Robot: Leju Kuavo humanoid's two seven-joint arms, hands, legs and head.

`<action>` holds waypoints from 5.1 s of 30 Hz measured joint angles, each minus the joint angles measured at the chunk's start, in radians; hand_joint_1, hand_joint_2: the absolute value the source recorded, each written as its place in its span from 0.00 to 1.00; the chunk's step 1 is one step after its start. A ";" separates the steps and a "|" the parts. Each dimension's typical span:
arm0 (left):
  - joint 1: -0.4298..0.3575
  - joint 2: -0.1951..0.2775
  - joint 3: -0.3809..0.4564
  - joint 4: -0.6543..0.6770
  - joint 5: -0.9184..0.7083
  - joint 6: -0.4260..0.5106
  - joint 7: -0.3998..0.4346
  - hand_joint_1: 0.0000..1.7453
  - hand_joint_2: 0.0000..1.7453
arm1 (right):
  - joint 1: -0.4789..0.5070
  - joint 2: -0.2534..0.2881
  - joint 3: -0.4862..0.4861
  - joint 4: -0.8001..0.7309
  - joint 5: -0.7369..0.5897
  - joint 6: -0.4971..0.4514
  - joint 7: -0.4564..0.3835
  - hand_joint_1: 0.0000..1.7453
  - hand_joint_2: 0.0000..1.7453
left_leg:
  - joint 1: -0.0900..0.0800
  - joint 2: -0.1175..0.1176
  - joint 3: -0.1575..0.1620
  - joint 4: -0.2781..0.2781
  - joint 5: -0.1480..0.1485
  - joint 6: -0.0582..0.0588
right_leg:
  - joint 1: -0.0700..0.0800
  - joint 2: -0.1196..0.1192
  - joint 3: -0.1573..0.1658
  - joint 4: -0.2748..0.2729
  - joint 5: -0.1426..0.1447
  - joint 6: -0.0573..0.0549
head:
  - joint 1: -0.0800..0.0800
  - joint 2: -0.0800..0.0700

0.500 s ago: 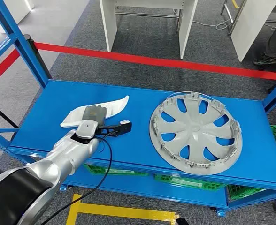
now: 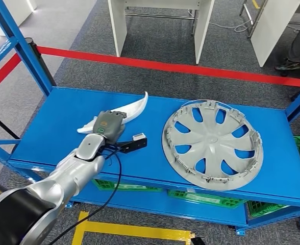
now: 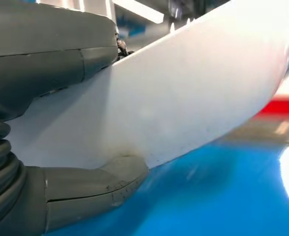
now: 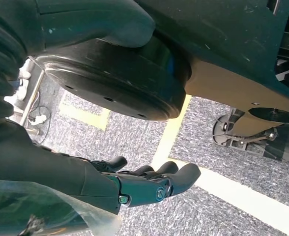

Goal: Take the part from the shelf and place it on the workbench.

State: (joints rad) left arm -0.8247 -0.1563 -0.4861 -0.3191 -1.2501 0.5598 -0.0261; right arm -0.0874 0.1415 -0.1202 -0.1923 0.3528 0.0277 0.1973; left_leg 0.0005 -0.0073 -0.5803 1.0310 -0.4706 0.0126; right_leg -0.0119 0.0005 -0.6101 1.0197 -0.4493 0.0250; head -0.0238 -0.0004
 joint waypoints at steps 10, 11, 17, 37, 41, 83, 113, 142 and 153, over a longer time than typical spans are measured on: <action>0.103 -0.016 0.155 -0.210 0.173 0.126 -0.378 1.00 1.00 | 0.000 0.000 -0.003 0.000 0.010 -0.006 -0.002 0.00 1.00 | 0.000 0.000 -0.001 0.000 0.000 0.000 | 0.000 0.000 -0.001 0.000 0.000 0.000 | 0.000 0.000; 0.127 -0.026 0.175 -0.267 0.234 0.122 -0.423 1.00 1.00 | 0.000 0.000 -0.004 0.000 0.009 -0.007 -0.002 0.00 1.00 | 0.000 0.000 -0.001 0.000 0.000 0.000 | 0.000 0.000 -0.001 0.000 0.000 0.000 | 0.000 0.000; 0.319 -0.030 0.140 -0.768 0.769 -0.037 -0.471 1.00 1.00 | 0.004 0.000 -0.029 0.000 -0.006 -0.012 -0.001 0.00 1.00 | 0.000 0.004 -0.002 0.000 -0.002 0.000 | 0.000 0.003 -0.003 0.000 -0.001 0.000 | 0.000 0.000; 0.786 0.022 0.059 -1.537 1.748 -0.842 -0.624 1.00 1.00 | 0.025 0.013 -0.093 0.000 -0.014 -0.098 -0.122 0.00 1.00 | -0.004 0.012 -0.020 -0.020 0.032 0.038 | -0.010 0.000 -0.076 0.239 -0.175 0.025 | 0.003 0.000; 0.823 0.028 0.062 -1.507 1.828 -0.903 -0.615 1.00 1.00 | 0.037 0.014 -0.102 0.000 -0.008 -0.152 -0.158 0.00 1.00 | -0.001 0.012 -0.044 -0.011 0.047 0.025 | -0.016 -0.002 0.044 0.108 -0.124 0.030 | 0.004 0.000; 0.862 0.028 0.103 -1.497 1.799 -0.989 -0.619 1.00 1.00 | 0.072 0.020 -0.221 0.001 -0.058 0.053 -0.258 0.00 1.00 | -0.001 0.010 -0.102 0.236 -0.134 -0.033 | -0.002 -0.008 0.085 -0.038 -0.055 -0.030 | -0.006 0.000; 0.899 0.027 0.082 -1.488 1.482 -0.831 -0.637 1.00 1.00 | 0.072 0.002 -0.144 0.005 0.103 0.114 -0.221 0.00 1.00 | 0.002 -0.007 -0.138 0.217 -0.084 -0.037 | -0.004 -0.024 0.161 -0.066 -0.109 -0.030 | -0.006 0.000; 0.925 0.059 0.047 -1.477 1.342 -0.483 -0.628 1.00 1.00 | 0.059 -0.023 -0.087 0.007 0.158 0.094 -0.229 0.00 1.00 | -0.002 -0.021 -0.066 0.114 -0.057 -0.031 | -0.013 0.015 0.123 -0.017 -0.107 -0.011 | -0.008 0.000; 0.902 0.084 0.022 -1.480 1.426 -0.603 -0.630 1.00 1.00 | 0.057 -0.020 -0.086 0.007 0.172 0.042 -0.266 0.00 1.00 | -0.012 0.010 -0.014 0.007 0.006 0.006 | -0.003 -0.063 0.131 -0.019 -0.120 0.000 | -0.010 0.000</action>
State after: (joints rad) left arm 0.0770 -0.0720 -0.4637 -1.7988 0.1757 -0.0435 -0.6559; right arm -0.0308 0.1212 -0.2065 -0.1848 0.5251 0.0700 -0.0692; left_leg -0.0112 0.0029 -0.5940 1.0378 -0.4644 0.0190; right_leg -0.0146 -0.0622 -0.4792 1.0005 -0.5693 0.0252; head -0.0343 -0.0004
